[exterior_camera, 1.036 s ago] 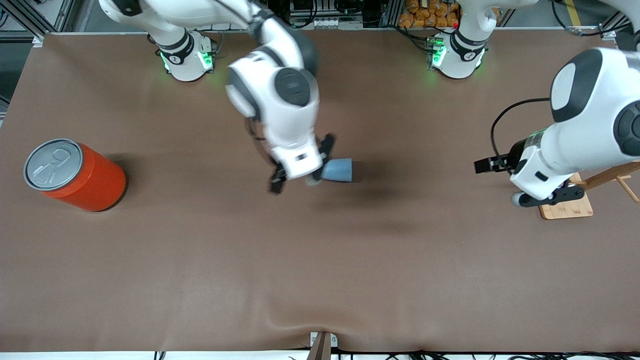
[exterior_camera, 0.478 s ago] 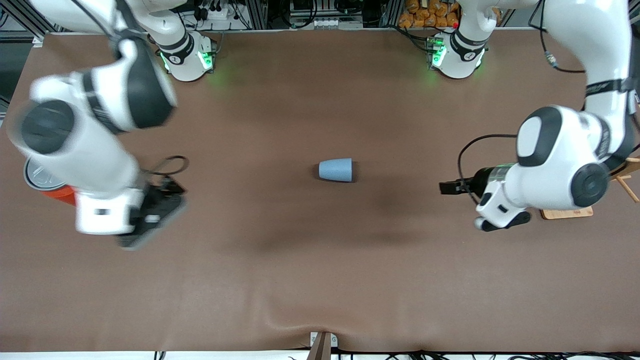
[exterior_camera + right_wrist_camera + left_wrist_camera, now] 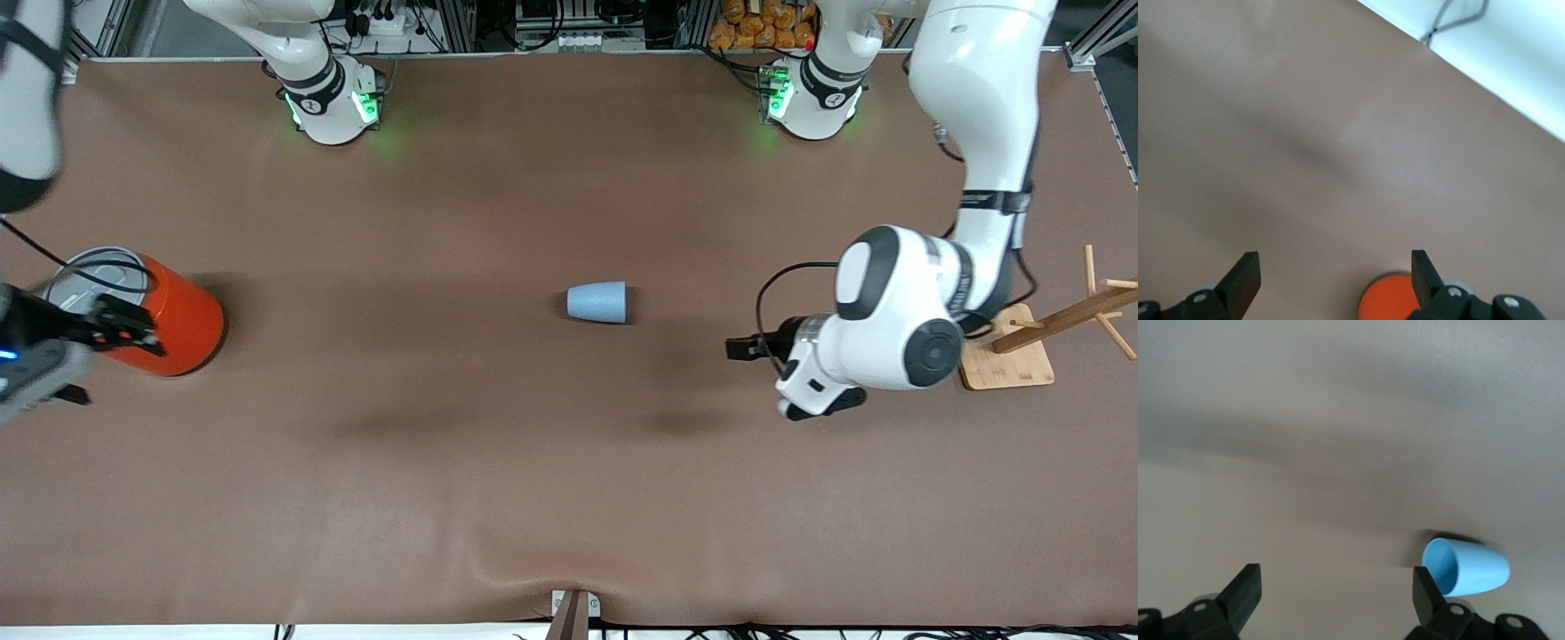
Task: Flip cup
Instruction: 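Withdraw the right gripper while the left gripper reaches the cup, then grasp the lying blue cup with the left gripper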
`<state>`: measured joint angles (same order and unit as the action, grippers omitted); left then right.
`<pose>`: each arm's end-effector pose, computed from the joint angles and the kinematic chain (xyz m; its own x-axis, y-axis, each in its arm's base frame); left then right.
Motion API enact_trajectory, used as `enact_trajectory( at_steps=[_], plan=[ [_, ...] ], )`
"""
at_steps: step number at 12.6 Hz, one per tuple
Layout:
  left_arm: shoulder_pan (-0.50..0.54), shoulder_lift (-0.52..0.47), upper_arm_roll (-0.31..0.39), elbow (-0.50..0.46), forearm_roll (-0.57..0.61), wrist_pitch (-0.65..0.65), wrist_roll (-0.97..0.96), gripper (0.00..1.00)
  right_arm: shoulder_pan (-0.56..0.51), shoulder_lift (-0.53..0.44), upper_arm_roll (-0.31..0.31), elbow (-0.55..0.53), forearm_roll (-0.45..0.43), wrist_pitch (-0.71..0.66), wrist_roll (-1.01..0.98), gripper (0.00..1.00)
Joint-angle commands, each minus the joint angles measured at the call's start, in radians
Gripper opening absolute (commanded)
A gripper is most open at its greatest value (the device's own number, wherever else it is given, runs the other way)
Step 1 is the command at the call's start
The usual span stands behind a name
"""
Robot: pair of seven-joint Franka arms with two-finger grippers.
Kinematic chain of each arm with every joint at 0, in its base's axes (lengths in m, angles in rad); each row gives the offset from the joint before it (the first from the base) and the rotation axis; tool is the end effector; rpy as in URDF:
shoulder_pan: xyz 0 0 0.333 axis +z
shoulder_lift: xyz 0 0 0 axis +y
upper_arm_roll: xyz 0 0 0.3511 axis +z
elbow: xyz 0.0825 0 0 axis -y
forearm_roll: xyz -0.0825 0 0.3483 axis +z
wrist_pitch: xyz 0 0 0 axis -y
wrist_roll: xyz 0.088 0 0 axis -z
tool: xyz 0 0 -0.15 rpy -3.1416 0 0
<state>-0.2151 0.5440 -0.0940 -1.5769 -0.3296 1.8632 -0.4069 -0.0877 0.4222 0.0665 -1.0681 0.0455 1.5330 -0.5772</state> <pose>0.6034 -0.2245 0.3201 0.9079 0.1860 -0.3757 0.2714 -0.9438 0.1886 0.6535 -0.0175 0.5844 0.8496 0.5219 0.0761 0.5255 -0.8500 -0.0370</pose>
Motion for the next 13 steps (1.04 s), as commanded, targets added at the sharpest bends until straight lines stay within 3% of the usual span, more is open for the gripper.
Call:
enact_trajectory(
  at_steps=[1, 5, 7, 10, 13],
  plan=[
    [0.02, 0.005, 0.002, -0.083, -0.185, 0.071, 0.049, 1.0, 0.035, -0.091, -0.088, -0.049, 0.053, -0.085, 0.203, 1.0],
    [-0.042, 0.043, 0.002, -0.157, -0.46, 0.077, 0.065, 1.0, 0.065, -0.275, -0.116, -0.261, 0.073, -0.094, 0.722, 1.0],
    [-0.072, 0.063, 0.002, -0.157, -0.54, 0.099, 0.059, 1.0, 0.077, -0.348, -0.117, -0.34, 0.07, -0.079, 0.734, 1.0],
    [-0.125, 0.111, 0.002, -0.155, -0.624, 0.206, 0.04, 1.0, 0.08, -0.55, -0.117, -0.615, 0.053, 0.056, 0.732, 1.0],
    [-0.173, 0.142, 0.002, -0.152, -0.635, 0.293, 0.007, 1.0, 0.088, -0.603, -0.106, -0.659, 0.028, 0.035, 0.747, 1.0]
  ],
)
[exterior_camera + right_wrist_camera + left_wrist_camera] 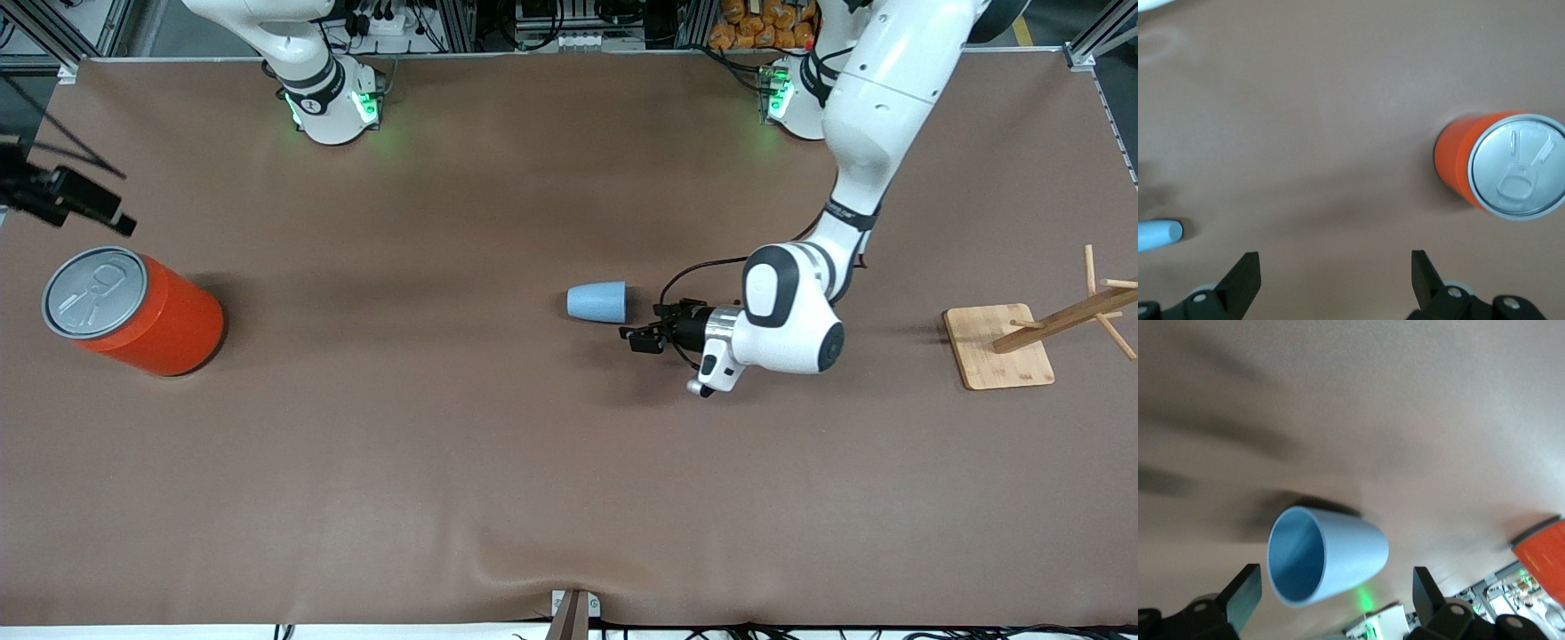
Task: Flip cup
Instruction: 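Grasp the lying blue cup with the left gripper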
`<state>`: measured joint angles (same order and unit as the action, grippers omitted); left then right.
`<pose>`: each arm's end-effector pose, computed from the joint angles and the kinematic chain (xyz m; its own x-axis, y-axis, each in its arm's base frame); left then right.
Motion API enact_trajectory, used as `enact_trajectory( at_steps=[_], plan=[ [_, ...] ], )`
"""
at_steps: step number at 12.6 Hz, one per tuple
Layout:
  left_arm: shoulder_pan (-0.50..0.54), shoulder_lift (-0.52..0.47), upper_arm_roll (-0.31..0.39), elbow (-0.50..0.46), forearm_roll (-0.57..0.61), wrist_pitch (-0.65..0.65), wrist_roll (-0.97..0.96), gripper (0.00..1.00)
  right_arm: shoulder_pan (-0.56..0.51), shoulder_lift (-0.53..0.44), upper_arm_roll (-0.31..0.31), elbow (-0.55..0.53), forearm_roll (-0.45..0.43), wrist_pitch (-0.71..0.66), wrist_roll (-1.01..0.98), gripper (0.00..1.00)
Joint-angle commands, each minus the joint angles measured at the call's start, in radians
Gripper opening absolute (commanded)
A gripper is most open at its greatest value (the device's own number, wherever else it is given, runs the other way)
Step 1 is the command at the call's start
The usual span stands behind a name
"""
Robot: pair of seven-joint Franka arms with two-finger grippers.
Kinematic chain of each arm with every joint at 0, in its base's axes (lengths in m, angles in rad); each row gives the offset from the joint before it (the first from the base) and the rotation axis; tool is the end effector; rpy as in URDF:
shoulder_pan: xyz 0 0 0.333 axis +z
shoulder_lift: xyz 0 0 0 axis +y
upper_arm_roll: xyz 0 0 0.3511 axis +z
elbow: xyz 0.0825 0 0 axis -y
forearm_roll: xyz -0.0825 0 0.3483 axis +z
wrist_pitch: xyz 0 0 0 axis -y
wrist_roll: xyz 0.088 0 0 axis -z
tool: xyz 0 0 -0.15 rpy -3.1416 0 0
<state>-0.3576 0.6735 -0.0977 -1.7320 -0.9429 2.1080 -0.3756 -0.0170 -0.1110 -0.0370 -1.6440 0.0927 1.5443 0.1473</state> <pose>0.5531 -0.3394 0.2131 0.7133 0.2899 -0.6381 0.6149 -0.6958 0.3713 0.4777 -0.0128 0.6384 0.9805 -0.1967 -0.0029 -0.1960 -0.9758 -0.0972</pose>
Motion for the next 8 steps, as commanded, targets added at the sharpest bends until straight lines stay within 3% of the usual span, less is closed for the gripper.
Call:
enact_trajectory(
  at_steps=[1, 5, 7, 8],
  plan=[
    [-0.049, 0.024, 0.006, 0.005, -0.033, 0.082, -0.035, 1.0, 0.019, -0.058, -0.004, -0.062, -0.018, 0.016, 0.021, 1.0],
    [-0.118, 0.057, 0.007, 0.006, -0.108, 0.171, -0.045, 1.0, 0.025, 0.049, -0.004, 0.114, -0.018, -0.061, 0.021, 1.0],
    [-0.13, 0.057, 0.007, 0.009, -0.116, 0.175, -0.045, 1.0, 0.035, 0.051, -0.009, 0.128, -0.022, -0.067, 0.02, 1.0],
    [-0.139, 0.055, 0.007, 0.009, -0.116, 0.175, -0.043, 0.49, 0.037, 0.047, -0.009, 0.127, -0.022, -0.069, 0.02, 1.0]
  ],
)
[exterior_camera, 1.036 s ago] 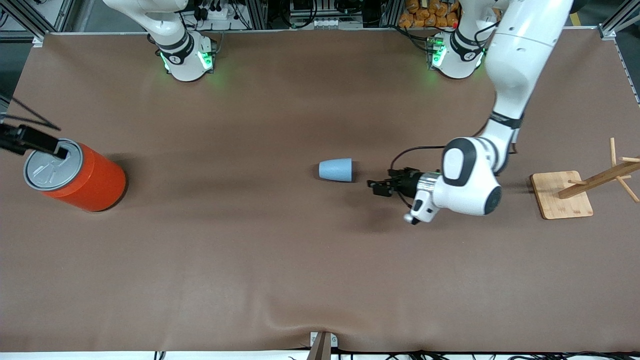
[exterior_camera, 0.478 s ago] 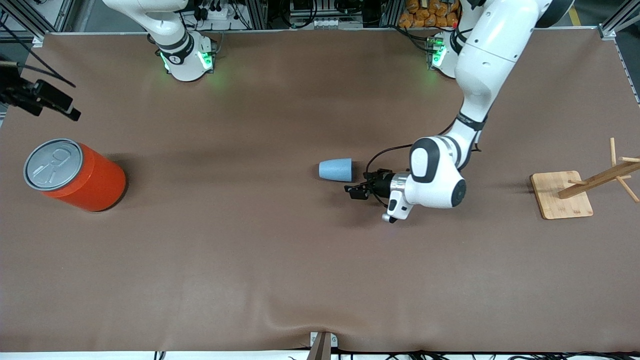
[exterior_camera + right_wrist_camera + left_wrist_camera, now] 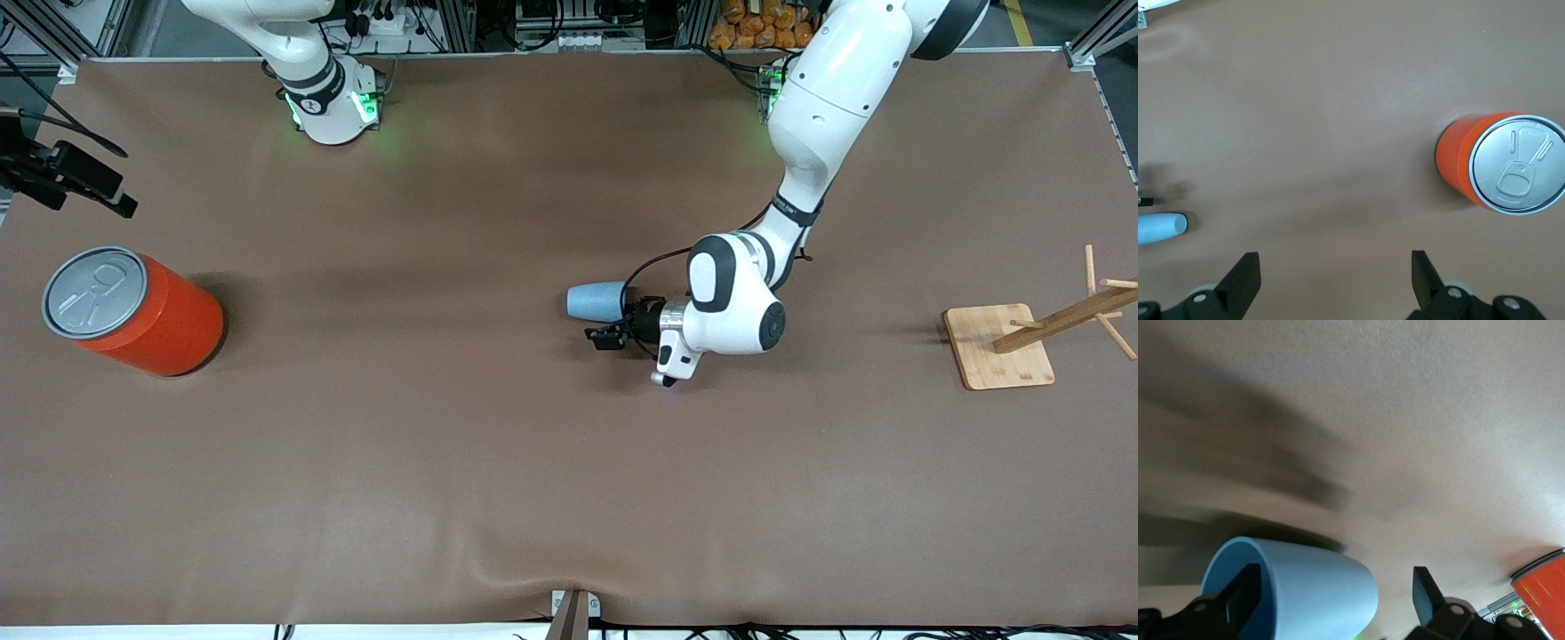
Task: Flip cup
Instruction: 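Grasp the lying blue cup with the left gripper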
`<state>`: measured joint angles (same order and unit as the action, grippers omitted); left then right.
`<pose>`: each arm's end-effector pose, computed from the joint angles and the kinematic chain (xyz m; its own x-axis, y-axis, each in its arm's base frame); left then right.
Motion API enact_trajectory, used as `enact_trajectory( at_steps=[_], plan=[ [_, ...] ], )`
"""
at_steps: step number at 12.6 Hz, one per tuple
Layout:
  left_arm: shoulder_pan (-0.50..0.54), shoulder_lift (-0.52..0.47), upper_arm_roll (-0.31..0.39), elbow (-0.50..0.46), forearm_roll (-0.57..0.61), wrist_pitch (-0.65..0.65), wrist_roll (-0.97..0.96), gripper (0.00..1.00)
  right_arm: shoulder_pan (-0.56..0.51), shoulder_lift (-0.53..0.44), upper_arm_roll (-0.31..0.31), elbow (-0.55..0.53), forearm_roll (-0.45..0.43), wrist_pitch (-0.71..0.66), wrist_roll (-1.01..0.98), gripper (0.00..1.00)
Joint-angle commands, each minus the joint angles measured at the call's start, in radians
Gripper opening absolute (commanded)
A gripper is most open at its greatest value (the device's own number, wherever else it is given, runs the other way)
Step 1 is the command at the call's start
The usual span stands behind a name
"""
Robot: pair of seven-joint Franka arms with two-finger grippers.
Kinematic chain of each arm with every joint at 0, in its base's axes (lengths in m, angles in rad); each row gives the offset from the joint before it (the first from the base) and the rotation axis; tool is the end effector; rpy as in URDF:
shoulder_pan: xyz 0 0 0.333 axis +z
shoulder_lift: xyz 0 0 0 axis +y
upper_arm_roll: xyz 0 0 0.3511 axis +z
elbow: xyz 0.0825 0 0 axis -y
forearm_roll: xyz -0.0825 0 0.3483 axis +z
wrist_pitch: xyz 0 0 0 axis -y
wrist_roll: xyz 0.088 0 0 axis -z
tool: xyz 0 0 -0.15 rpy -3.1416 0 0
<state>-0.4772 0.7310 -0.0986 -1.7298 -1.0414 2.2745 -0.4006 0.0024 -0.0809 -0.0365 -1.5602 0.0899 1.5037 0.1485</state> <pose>0.5314 -0.3965 0.1800 0.7060 0.3555 -0.6125 0.6524 -0.6630 0.3671 0.4849 -0.0035 0.6564 0.9845 -0.1750 0.0107 -0.1732 -0.9803 -0.0950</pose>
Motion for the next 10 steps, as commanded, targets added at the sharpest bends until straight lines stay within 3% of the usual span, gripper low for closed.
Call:
enact_trajectory(
  at_steps=[1, 2, 3, 4, 6, 8, 10],
  plan=[
    [-0.026, -0.002, 0.008, 0.007, -0.011, 0.007, -0.017, 0.19, 0.022, 0.015, -0.006, 0.043, -0.021, -0.03, 0.022, 1.0],
    [-0.03, -0.004, 0.01, 0.006, -0.009, 0.005, -0.017, 0.02, 0.019, 0.013, -0.008, 0.039, -0.016, -0.031, 0.023, 1.0],
    [-0.031, -0.008, 0.011, 0.004, -0.008, 0.0, -0.017, 0.0, 0.019, 0.013, -0.009, 0.043, -0.018, -0.036, 0.02, 1.0],
    [-0.031, -0.015, 0.014, 0.004, 0.006, -0.003, -0.018, 0.0, 0.024, 0.013, -0.006, 0.046, -0.041, -0.034, 0.007, 1.0],
    [-0.021, -0.034, 0.016, 0.007, 0.14, -0.006, -0.084, 0.0, 0.042, 0.013, 0.013, 0.046, -0.145, -0.037, -0.076, 1.0],
    [-0.009, -0.071, 0.019, 0.007, 0.288, -0.006, -0.16, 0.0, 0.036, 0.012, 0.012, 0.046, -0.148, -0.04, -0.164, 1.0],
    [0.04, -0.113, 0.023, 0.007, 0.362, -0.03, -0.217, 0.0, 0.036, 0.012, 0.01, 0.048, -0.148, -0.049, -0.19, 1.0]
  ],
)
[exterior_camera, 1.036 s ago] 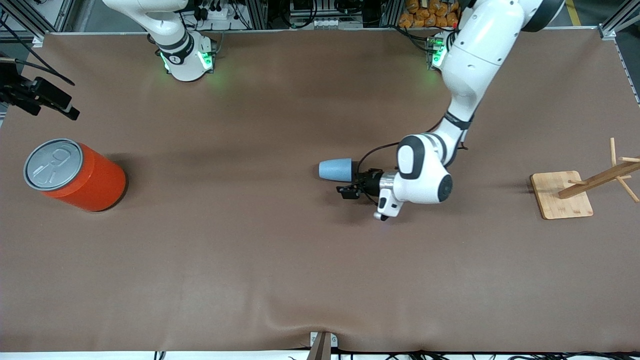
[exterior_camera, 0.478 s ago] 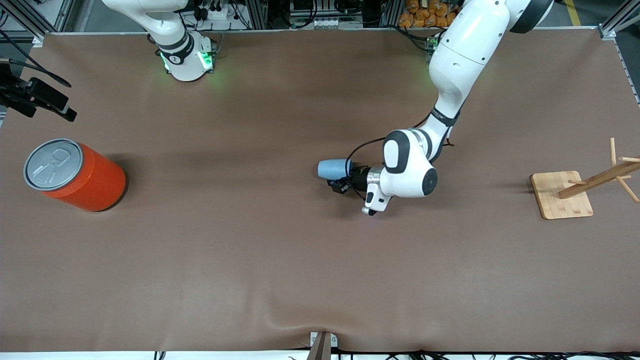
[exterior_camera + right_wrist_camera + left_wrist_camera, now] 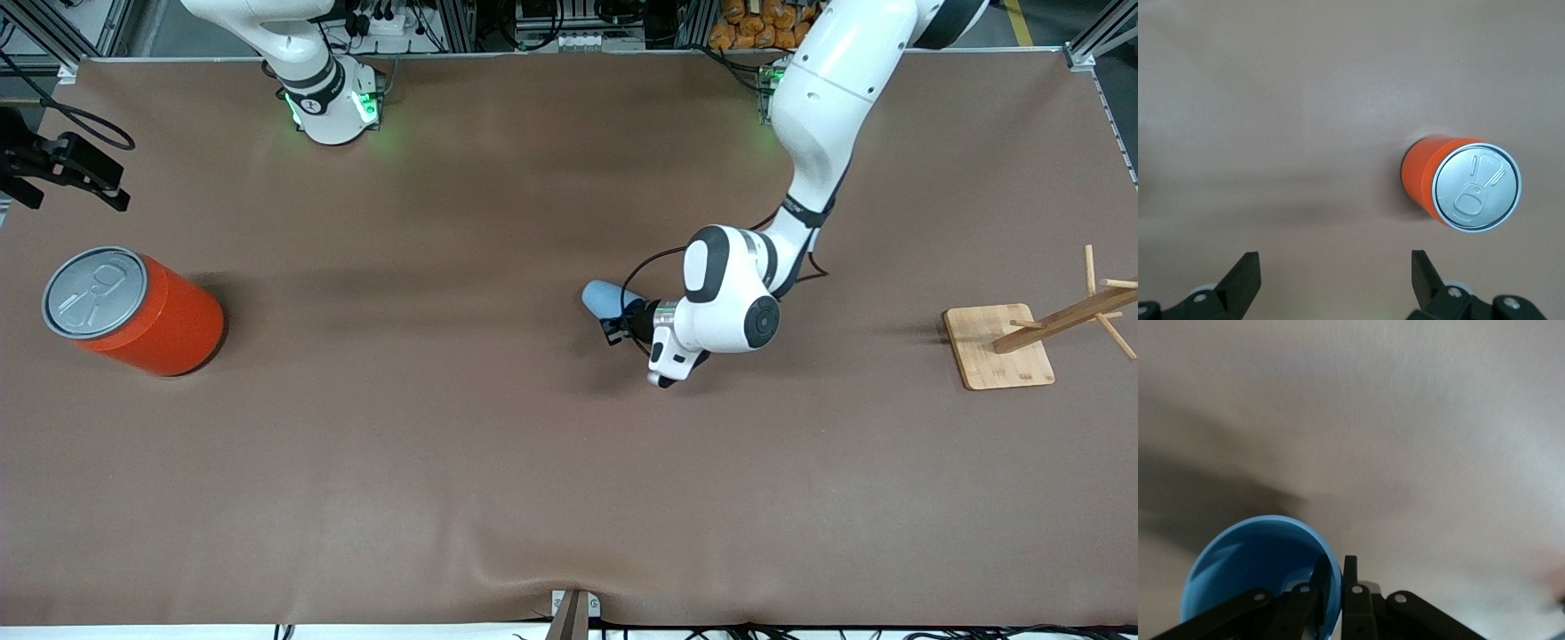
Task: Flip cup
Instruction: 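Grasp the lying blue cup with the left gripper, then lift and rotate the cup upright with the left gripper, set down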
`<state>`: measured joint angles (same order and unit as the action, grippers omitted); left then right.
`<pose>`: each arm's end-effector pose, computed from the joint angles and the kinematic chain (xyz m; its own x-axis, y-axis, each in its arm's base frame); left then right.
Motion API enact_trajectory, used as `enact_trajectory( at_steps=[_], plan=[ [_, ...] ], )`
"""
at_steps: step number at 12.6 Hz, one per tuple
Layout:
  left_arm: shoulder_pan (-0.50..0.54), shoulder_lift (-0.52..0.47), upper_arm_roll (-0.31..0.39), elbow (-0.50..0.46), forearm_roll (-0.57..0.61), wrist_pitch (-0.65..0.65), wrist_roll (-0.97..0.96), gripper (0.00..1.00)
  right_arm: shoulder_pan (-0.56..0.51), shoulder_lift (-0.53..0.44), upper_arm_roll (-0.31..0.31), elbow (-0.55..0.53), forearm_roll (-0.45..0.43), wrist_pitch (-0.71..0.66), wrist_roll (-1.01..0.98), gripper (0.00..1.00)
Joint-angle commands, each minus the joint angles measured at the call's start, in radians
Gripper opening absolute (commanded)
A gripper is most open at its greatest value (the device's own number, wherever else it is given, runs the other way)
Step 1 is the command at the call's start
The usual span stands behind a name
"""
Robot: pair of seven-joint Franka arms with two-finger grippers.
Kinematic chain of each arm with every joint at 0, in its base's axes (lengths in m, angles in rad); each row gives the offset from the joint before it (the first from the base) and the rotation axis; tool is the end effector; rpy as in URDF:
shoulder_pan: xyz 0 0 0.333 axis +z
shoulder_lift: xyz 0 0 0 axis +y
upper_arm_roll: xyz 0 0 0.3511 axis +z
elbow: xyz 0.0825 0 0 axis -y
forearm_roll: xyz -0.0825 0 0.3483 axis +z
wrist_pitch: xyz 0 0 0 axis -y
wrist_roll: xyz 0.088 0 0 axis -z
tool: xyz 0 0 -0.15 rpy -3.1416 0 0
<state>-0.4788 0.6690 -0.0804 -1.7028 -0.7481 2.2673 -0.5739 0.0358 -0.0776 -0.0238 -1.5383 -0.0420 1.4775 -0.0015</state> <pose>0.5483 -0.3833 0.2203 0.7828 0.3941 -0.4815 0.5685 -0.7675 0.2961 0.4827 -0.0014 0.6613 0.9998 0.0096 0.0168 0.0089 -0.9992 0.0399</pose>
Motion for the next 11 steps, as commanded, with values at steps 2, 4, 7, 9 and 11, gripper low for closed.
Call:
enact_trajectory(
  at_steps=[2, 4, 7, 9, 11],
  plan=[
    [0.084, -0.087, 0.007, -0.02, 0.14, -0.046, -0.092, 0.0, -0.007, 0.01, -0.005, 0.033, -0.016, -0.023, -0.037, 1.0],
    [0.117, -0.124, 0.007, -0.02, 0.238, -0.048, -0.164, 0.0, -0.017, 0.016, -0.005, 0.049, -0.007, -0.023, -0.034, 1.0],
    [0.173, -0.186, 0.01, -0.02, 0.343, -0.087, -0.234, 0.0, -0.016, 0.018, 0.001, 0.067, -0.016, -0.025, -0.031, 1.0],
    [0.193, -0.21, 0.014, -0.018, 0.422, -0.106, -0.286, 0.0, -0.017, 0.016, -0.001, 0.069, -0.016, -0.048, -0.04, 1.0],
    [0.216, -0.221, 0.014, -0.018, 0.483, -0.106, -0.314, 0.0, -0.016, 0.015, 0.001, 0.069, -0.016, -0.054, -0.04, 1.0]
  ],
)
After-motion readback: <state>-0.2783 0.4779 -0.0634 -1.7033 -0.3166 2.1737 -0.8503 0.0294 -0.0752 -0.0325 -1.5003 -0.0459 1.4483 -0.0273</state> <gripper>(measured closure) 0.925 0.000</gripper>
